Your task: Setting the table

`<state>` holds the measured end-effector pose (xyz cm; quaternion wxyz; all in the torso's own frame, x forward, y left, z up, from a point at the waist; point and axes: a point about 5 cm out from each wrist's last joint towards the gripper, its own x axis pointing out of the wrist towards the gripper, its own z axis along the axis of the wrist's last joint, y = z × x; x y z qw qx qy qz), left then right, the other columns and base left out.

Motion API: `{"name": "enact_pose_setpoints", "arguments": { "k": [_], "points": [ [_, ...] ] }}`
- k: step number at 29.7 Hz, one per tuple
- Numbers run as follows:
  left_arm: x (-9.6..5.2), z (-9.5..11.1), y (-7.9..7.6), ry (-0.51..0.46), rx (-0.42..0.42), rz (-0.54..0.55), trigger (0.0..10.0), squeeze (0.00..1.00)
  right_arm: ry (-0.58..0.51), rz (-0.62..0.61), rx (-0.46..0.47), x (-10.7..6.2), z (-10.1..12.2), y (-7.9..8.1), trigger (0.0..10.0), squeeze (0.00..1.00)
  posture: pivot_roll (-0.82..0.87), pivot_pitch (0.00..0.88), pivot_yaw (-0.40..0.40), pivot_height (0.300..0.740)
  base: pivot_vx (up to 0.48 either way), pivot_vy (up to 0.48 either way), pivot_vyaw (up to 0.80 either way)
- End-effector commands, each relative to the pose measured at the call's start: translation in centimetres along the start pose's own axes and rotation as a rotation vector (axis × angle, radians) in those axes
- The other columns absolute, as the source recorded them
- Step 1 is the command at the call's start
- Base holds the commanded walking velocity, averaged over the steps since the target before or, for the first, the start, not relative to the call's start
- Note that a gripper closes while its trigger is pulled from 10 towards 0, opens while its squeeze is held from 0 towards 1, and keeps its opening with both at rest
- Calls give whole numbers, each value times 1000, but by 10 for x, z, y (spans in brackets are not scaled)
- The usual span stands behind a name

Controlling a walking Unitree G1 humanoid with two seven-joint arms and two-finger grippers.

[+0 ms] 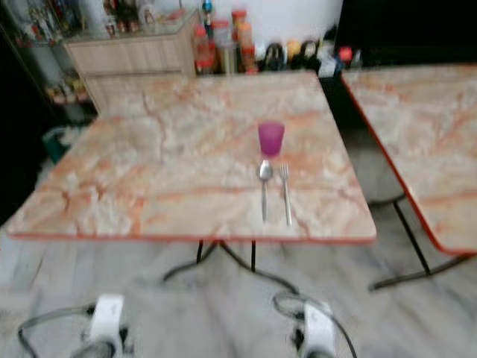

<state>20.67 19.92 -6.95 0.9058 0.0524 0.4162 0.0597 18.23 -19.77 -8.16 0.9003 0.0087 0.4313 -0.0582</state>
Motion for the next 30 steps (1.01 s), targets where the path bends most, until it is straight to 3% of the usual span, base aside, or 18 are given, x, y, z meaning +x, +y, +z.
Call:
{"name": "enact_pose_setpoints", "arguments": {
  "k": [1,12,17,23,28,30],
  "points": [
    [-2,-10,9,37,9,21,10000,0,-27,41,-16,1,5,13,10000,0,-3,0,57,740,0,0,0],
    [-3,-15,10,46,16,25,10000,0,-235,70,-203,-6,17,-4,10000,0,-14,0,51,740,0,0,0],
    [-3,-16,11,47,27,23,10000,0,-389,75,-232,-18,20,-8,10000,0,-30,0,60,740,0,0,0],
    [-3,-16,11,48,46,17,10000,0,-505,95,-212,-29,25,0,10000,0,-47,0,73,740,0,0,0],
    [-3,-17,11,51,52,13,10000,0,-471,81,-174,-28,17,0,10000,0,-54,0,77,740,0,0,0],
    [-4,-17,10,52,53,10,10000,0,-403,43,-132,-24,10,-7,10000,0,-50,0,78,740,0,0,0]
  ]
}}
